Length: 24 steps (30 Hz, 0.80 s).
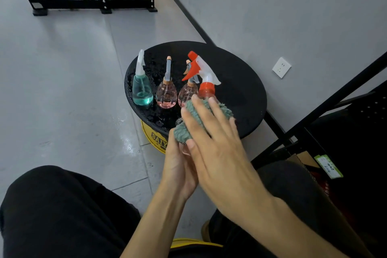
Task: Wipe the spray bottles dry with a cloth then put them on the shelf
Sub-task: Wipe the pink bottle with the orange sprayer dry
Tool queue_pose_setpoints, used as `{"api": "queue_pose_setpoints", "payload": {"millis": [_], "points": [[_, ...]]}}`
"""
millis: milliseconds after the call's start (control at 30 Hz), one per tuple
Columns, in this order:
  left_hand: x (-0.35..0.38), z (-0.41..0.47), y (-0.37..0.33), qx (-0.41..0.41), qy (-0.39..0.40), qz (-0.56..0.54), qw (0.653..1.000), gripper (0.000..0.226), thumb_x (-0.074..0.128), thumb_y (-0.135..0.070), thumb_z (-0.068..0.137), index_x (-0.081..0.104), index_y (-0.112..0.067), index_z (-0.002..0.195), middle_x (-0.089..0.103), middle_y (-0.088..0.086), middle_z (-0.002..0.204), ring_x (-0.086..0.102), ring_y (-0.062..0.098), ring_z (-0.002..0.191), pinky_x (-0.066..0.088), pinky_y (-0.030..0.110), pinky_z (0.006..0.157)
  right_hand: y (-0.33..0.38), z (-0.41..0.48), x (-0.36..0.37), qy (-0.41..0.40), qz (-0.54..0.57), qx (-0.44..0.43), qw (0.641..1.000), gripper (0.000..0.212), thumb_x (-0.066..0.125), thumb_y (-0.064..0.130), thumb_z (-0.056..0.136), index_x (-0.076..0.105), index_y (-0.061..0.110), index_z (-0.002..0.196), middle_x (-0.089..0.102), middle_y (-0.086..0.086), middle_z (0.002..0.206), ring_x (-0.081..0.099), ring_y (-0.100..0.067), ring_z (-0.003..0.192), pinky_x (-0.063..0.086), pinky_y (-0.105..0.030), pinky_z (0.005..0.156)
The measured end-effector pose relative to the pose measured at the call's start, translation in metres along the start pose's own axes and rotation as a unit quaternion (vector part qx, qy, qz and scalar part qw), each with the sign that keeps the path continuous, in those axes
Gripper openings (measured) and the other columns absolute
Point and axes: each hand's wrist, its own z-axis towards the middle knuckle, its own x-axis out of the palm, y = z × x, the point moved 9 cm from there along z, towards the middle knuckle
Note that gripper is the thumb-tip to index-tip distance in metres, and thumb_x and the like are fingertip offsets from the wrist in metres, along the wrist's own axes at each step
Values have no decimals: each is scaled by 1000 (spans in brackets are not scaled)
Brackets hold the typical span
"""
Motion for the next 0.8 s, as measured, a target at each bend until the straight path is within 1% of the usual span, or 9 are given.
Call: {"api": "queue_pose_setpoints", "payload": {"millis": [100, 167, 233, 400, 467, 567, 633, 700, 800], "points": [[-1, 0, 3, -17, 6, 2, 1000, 42, 37, -41, 96, 71, -17, 102, 74, 6, 101, 71, 20, 91, 58, 35, 74, -11, 15, -1, 29, 27, 5, 999, 51, 28, 19, 97, 34, 21, 147, 22, 3, 159, 8, -18, 148, 18, -53, 117], [5, -1, 5, -33, 29, 39, 998, 36, 42, -38, 91, 66, -15, 103, 74, 6, 87, 71, 20, 75, 59, 35, 57, -24, 32, -13, 32, 49, 13, 998, 47, 29, 19, 102, 31, 21, 149, 15, 5, 160, 0, -14, 149, 10, -44, 120], [9, -4, 8, -44, 40, 62, 996, 41, 46, -41, 83, 65, -10, 103, 72, 8, 81, 70, 22, 68, 59, 35, 53, -35, 49, -24, 27, 50, 31, 998, 45, 30, 20, 104, 29, 20, 150, 10, 7, 161, -5, -14, 148, 3, -33, 119], [12, -4, 9, -40, 43, 87, 994, 42, 42, -39, 84, 74, -12, 80, 70, 6, 69, 67, 20, 57, 57, 32, 48, -33, 44, -26, 15, 47, 50, 998, 45, 32, 21, 104, 29, 19, 149, 15, 6, 160, -2, -14, 148, 13, -47, 120], [6, -2, 8, -35, 20, 74, 996, 47, 38, -39, 89, 77, -18, 71, 69, 5, 74, 67, 18, 64, 55, 28, 53, -19, 27, -21, 15, 25, 30, 999, 46, 34, 20, 103, 31, 18, 149, 18, 4, 159, 4, -15, 148, 16, -45, 119], [-4, 0, 7, -17, -24, 28, 999, 58, 31, -45, 96, 79, -20, 76, 73, 5, 96, 70, 19, 88, 51, 33, 77, 0, 7, -12, -4, -22, 3, 1000, 54, 30, 21, 93, 39, 16, 145, 27, 2, 157, 17, -20, 147, 23, -51, 116], [-4, 1, 8, -15, -20, 19, 999, 57, 33, -46, 95, 79, -23, 71, 74, 2, 88, 72, 15, 80, 53, 31, 74, -1, 9, -11, 0, -11, -4, 1000, 55, 28, 20, 92, 40, 17, 145, 28, 3, 156, 17, -19, 147, 22, -50, 117], [3, -2, 8, -24, 6, 44, 999, 49, 39, -44, 88, 77, -22, 66, 71, 1, 74, 68, 15, 64, 55, 29, 58, -11, 22, -13, 22, 25, -1, 999, 50, 32, 19, 98, 35, 17, 147, 24, 3, 158, 11, -15, 148, 9, -33, 120], [11, -5, 10, -34, 31, 69, 997, 49, 43, -50, 77, 78, -16, 74, 71, 8, 71, 67, 22, 53, 54, 29, 43, -37, 46, -27, 19, 78, 37, 996, 46, 34, 21, 104, 29, 22, 149, 16, 8, 160, 1, -9, 148, -7, -1, 102]]}}
